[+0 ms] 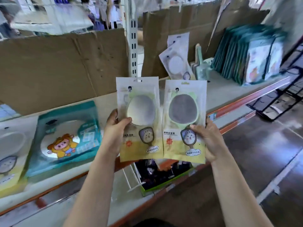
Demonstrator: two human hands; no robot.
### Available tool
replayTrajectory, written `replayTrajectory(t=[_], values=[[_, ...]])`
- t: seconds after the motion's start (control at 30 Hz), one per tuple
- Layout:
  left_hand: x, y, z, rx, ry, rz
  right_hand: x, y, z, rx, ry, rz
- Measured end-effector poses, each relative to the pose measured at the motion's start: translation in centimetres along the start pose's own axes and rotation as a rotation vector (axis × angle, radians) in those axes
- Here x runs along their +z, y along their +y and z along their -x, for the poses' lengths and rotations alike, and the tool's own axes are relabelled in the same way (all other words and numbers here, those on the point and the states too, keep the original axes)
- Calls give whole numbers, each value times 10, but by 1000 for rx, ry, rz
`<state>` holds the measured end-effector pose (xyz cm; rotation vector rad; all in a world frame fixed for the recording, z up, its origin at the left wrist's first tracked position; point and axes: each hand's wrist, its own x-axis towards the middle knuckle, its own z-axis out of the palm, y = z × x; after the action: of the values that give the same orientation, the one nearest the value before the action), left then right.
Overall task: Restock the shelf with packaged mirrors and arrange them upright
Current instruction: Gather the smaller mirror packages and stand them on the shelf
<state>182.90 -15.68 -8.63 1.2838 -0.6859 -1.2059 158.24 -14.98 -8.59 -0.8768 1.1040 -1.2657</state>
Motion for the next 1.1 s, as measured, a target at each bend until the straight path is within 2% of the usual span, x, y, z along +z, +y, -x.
replayTrajectory(t=[0.33,0.5,0.67,0.9,1.1], values=[[153,-28,-10,70,-22,8,-142,-41,-42,-4,115,22],[194,-27,-34,159,72,-41,-171,-54,-79,-10,97,39],[227,-29,-76,232,63,9,-187,-60,-127,2,57,40],[277,-46,-137,105,147,82,-200,-77,-207,1,66,174],[296,-56,-174,18,234,126,-202,-75,-258,52,38,61]])
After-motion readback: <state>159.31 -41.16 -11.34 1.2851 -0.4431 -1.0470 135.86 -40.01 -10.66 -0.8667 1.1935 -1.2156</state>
